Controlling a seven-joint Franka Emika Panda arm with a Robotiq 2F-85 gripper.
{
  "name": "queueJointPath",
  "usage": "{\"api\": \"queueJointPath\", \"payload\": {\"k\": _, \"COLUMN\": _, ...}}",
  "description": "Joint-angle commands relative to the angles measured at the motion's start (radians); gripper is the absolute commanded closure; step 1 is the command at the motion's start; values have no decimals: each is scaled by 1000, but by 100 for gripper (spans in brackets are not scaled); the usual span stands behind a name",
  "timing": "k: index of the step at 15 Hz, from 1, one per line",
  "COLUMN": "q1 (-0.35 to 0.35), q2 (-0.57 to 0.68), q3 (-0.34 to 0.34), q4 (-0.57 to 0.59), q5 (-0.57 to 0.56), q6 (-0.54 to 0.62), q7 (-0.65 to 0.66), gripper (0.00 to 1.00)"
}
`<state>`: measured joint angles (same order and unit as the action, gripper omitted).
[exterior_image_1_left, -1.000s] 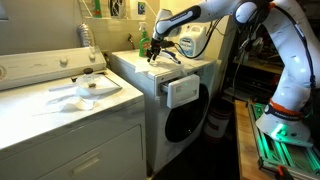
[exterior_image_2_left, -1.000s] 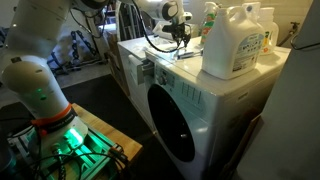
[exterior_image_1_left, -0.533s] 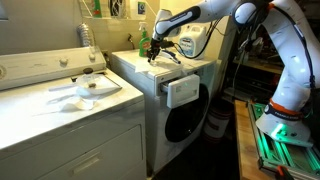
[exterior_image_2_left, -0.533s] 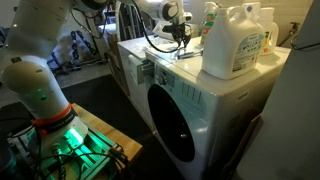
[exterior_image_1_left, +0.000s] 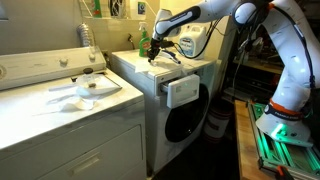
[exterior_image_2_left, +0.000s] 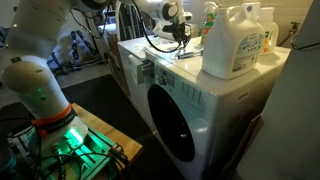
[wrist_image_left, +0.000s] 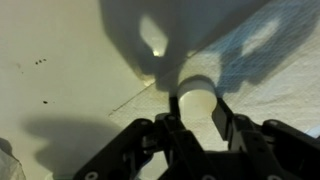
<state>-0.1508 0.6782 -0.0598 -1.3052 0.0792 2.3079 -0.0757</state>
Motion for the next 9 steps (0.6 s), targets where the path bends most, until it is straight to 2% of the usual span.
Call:
{"api": "queueJointPath", "payload": {"k": 1, "q1": 20, "q2": -44, "q3": -15, "q4": -38, "q5": -33, "q6": 1, "q7": 45, "gripper": 87}}
{"api": "queueJointPath", "payload": {"k": 5, "q1": 40, "q2": -173, "q3": -11, "q4": -132, "q5": -27, "q6": 25, "q7": 92, "gripper": 87}}
{"api": "queueJointPath", "payload": {"k": 9, "q1": 70, "q2": -312, "q3": -32, "q4": -252, "q5": -41, "q6": 55, "q7": 203, "gripper": 87}}
